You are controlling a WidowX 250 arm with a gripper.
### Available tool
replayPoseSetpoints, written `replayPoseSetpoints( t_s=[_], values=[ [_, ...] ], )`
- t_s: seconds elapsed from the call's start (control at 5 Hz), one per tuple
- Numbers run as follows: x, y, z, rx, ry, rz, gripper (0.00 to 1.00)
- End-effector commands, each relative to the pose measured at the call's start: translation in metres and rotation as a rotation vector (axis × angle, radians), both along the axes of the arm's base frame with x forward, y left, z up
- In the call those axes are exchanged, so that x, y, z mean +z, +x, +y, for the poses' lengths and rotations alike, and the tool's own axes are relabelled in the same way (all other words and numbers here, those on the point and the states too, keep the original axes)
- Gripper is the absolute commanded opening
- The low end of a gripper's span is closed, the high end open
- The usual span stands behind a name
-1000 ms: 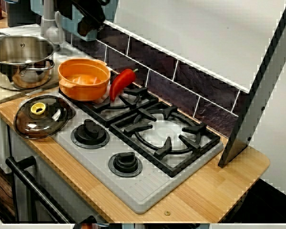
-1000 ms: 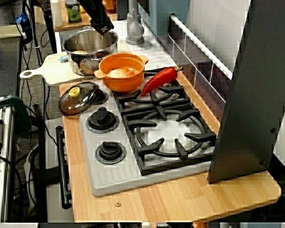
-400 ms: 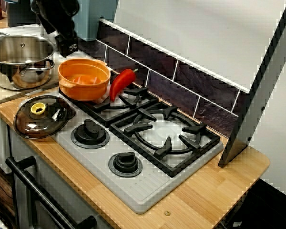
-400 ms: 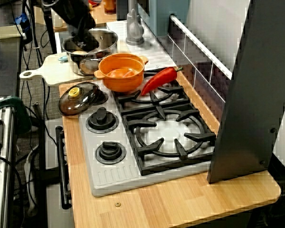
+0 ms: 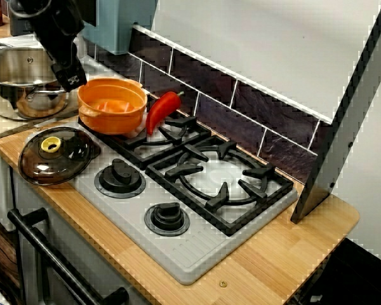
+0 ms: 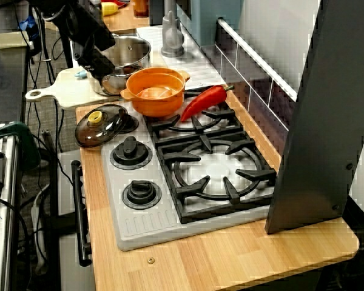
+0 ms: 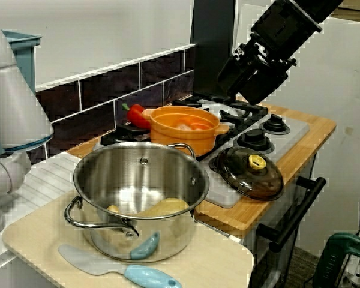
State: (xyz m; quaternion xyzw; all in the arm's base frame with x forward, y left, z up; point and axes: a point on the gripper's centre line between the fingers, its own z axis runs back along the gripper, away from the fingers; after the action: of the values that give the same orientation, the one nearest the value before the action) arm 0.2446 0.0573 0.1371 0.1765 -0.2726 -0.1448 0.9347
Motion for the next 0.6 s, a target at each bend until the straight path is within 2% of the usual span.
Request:
replayPoseSetpoints(
  t_s=[0.0, 0.4],
  values=[
    [-0.0100, -0.0162, -0.0007, 0.057, 0.039, 0.009, 1.00],
    [-0.0142, -0.0236, -0.0022, 0.088, 0.047, 0.010, 1.00]
  ],
)
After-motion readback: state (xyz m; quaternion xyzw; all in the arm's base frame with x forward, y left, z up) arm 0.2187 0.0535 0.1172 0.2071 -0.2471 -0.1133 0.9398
